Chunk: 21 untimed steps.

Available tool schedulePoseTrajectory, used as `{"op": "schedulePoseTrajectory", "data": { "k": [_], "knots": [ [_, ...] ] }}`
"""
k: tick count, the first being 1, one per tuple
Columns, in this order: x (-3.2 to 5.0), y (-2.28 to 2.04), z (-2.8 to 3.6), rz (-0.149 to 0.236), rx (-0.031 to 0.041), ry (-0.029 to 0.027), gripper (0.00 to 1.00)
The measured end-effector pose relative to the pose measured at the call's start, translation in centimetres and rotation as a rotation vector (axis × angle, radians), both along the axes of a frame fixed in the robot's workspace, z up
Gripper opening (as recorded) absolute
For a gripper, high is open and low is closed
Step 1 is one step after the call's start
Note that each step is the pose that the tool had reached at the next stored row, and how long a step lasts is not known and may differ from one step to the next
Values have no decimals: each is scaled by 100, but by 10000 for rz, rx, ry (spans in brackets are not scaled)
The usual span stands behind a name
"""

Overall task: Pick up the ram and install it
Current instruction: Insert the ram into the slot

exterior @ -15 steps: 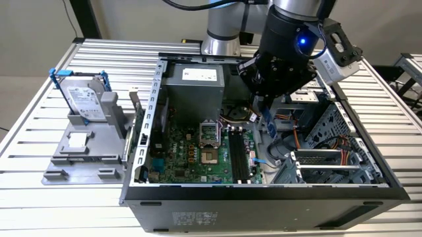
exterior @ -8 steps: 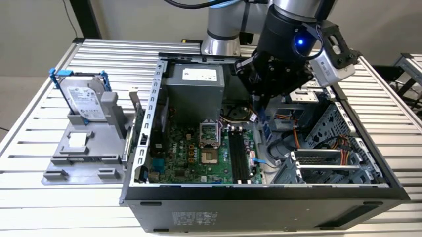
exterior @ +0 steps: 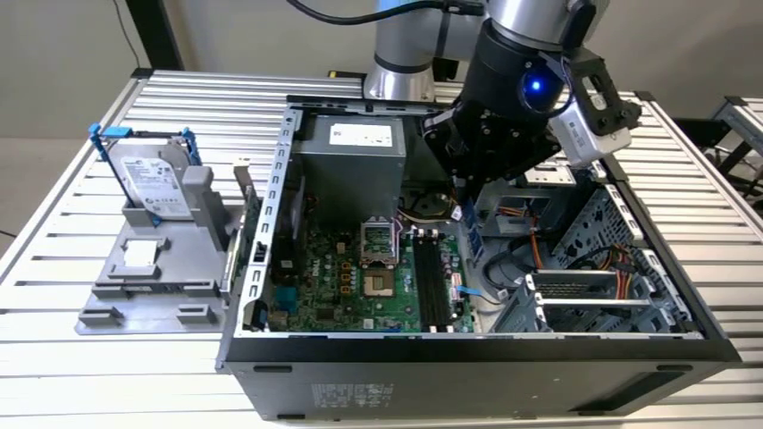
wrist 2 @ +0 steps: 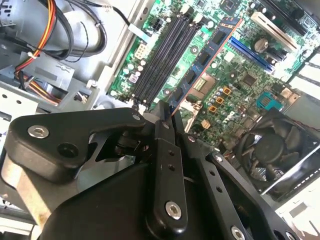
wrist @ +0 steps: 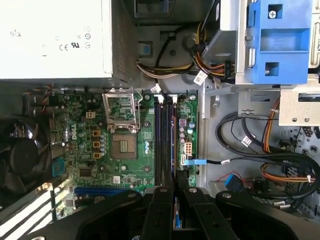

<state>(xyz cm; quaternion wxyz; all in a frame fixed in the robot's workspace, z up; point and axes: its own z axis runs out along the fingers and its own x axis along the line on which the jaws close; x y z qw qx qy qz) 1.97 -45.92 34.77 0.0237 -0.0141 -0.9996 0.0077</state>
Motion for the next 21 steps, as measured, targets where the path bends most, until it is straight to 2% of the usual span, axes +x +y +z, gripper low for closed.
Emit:
{"op": "schedulePoseTrajectory", "data": {
  "k": [7, 21],
  "knots": [
    [-3, 8, -61, -25, 57, 15, 0],
    [-5, 32, -315, -120, 57, 16, 0]
  ]
}}
